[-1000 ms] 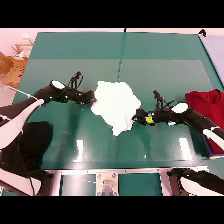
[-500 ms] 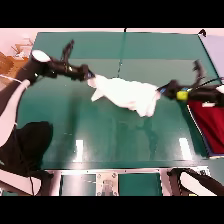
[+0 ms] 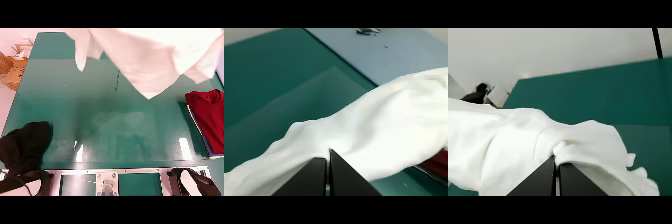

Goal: Fold the shirts.

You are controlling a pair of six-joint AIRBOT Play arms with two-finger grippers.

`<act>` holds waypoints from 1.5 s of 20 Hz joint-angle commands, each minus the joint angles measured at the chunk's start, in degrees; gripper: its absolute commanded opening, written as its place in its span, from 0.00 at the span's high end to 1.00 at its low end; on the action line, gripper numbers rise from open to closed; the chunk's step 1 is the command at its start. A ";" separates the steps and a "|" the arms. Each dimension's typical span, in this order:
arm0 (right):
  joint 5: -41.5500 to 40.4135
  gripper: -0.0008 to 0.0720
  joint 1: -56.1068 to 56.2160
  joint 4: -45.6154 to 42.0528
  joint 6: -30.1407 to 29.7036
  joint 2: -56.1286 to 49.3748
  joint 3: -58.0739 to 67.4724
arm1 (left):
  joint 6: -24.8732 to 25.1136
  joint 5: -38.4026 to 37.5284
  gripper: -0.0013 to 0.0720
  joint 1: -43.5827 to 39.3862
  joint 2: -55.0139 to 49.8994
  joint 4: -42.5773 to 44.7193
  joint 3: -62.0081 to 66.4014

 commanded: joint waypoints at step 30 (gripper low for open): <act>4.22 0.78 -11.80 -22.75 5.68 -13.27 -30.08 | 9.73 6.56 0.21 5.07 -7.41 -4.94 -53.48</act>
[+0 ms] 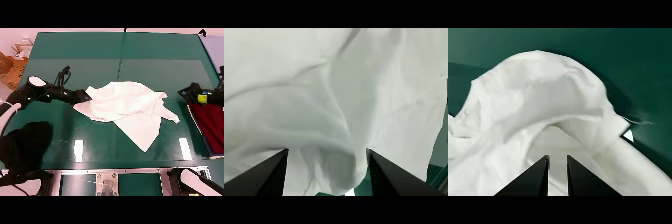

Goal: Fold the shirts.

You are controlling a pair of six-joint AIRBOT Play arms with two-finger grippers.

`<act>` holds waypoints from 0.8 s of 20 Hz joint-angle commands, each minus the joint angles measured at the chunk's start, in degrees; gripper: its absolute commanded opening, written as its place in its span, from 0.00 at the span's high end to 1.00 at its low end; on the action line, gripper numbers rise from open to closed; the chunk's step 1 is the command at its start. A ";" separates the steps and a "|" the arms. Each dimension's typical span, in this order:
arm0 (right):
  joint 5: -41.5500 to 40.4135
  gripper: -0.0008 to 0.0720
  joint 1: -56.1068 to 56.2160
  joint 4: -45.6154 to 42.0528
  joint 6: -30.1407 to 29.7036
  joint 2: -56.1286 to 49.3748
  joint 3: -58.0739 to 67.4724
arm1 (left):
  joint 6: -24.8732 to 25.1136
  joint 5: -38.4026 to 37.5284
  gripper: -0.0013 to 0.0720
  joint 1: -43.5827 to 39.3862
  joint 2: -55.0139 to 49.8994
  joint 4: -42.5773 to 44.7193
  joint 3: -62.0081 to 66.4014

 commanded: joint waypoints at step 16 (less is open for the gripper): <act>5.66 0.40 0.35 -1.79 14.99 29.18 -48.48 | -1.57 -14.36 0.22 17.03 -0.35 10.69 9.79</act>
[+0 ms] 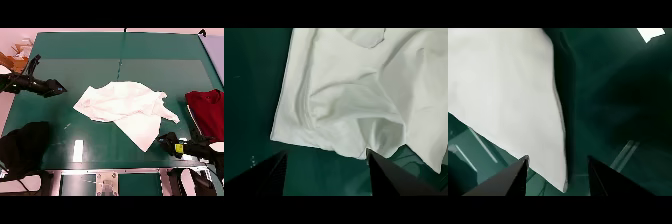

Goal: Fold the shirts.

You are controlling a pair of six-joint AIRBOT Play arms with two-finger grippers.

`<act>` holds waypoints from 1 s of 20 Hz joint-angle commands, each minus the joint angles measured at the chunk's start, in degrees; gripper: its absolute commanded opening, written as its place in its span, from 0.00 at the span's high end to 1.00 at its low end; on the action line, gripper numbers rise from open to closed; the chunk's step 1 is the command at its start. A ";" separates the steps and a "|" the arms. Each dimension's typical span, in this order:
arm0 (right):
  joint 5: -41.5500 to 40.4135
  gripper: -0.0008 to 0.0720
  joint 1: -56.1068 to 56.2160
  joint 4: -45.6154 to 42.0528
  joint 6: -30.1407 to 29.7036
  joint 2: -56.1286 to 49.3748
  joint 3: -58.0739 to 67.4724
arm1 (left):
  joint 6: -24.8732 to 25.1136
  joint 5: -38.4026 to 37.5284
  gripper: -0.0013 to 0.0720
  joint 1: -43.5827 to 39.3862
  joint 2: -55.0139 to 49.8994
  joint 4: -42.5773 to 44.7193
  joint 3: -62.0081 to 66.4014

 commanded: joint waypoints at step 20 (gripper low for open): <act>-4.74 0.97 3.04 -14.58 4.68 -15.52 34.18 | -3.37 -0.98 0.21 0.35 -0.02 4.85 -0.44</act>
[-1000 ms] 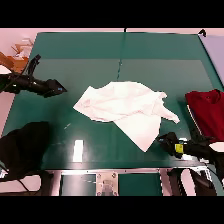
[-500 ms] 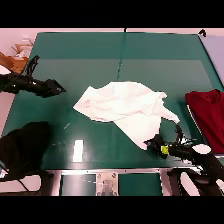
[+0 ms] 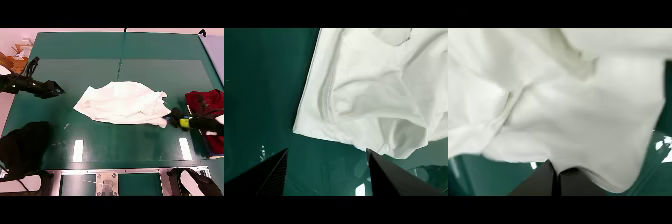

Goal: Fold the shirts.

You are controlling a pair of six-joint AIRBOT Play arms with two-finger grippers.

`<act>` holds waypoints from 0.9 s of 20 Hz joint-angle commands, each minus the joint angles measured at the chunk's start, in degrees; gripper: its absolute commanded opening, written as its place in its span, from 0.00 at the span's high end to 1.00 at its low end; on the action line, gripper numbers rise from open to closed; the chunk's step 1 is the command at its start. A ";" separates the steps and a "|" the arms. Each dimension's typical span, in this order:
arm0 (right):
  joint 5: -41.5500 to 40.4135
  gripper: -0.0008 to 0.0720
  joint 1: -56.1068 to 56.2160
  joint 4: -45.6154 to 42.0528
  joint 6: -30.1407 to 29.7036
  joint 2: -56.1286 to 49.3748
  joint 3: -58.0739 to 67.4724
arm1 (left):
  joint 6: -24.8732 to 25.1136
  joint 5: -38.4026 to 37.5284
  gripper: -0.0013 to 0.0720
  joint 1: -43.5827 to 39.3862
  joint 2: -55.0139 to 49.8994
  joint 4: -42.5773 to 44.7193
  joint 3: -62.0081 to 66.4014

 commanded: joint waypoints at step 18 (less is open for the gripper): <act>1.81 0.97 -1.31 -12.83 3.54 -15.19 9.40 | 5.09 24.98 0.44 -24.61 -5.16 -4.85 -15.85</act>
